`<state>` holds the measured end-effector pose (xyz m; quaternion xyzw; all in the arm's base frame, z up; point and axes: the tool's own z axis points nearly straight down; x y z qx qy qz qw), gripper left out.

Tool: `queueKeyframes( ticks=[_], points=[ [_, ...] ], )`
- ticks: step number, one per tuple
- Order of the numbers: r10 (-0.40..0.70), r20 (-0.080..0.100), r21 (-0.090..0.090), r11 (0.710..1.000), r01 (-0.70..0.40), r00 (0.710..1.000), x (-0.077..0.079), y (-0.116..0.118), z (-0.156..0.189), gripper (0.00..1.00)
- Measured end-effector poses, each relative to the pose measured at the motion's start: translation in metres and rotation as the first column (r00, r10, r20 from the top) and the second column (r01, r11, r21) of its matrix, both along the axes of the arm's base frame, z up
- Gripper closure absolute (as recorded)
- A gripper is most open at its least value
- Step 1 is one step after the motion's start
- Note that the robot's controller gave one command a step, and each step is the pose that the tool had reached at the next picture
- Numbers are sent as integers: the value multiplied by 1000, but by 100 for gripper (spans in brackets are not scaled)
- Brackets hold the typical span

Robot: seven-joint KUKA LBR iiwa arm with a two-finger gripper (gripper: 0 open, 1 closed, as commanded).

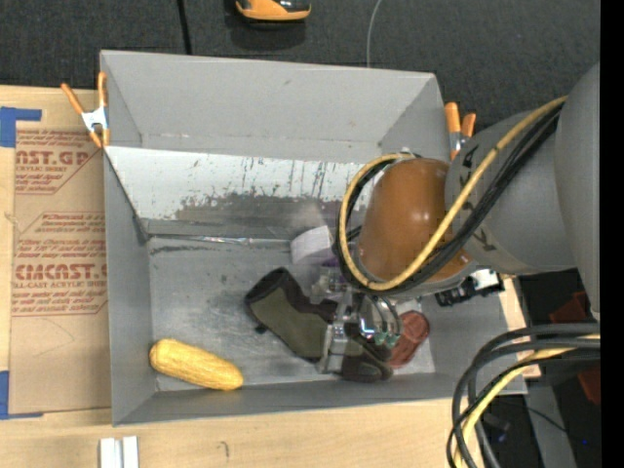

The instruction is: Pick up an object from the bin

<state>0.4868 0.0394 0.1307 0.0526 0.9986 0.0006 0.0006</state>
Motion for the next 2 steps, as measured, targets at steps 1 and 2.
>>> queueKeyframes(
  ticks=[1, 2],
  points=[
    [-293, -2, 0, 956, 293, 956, -1, -13, -49, 0],
    [-288, 3, 1, 958, 288, 958, 10, 1, -60, 100]
  ],
)
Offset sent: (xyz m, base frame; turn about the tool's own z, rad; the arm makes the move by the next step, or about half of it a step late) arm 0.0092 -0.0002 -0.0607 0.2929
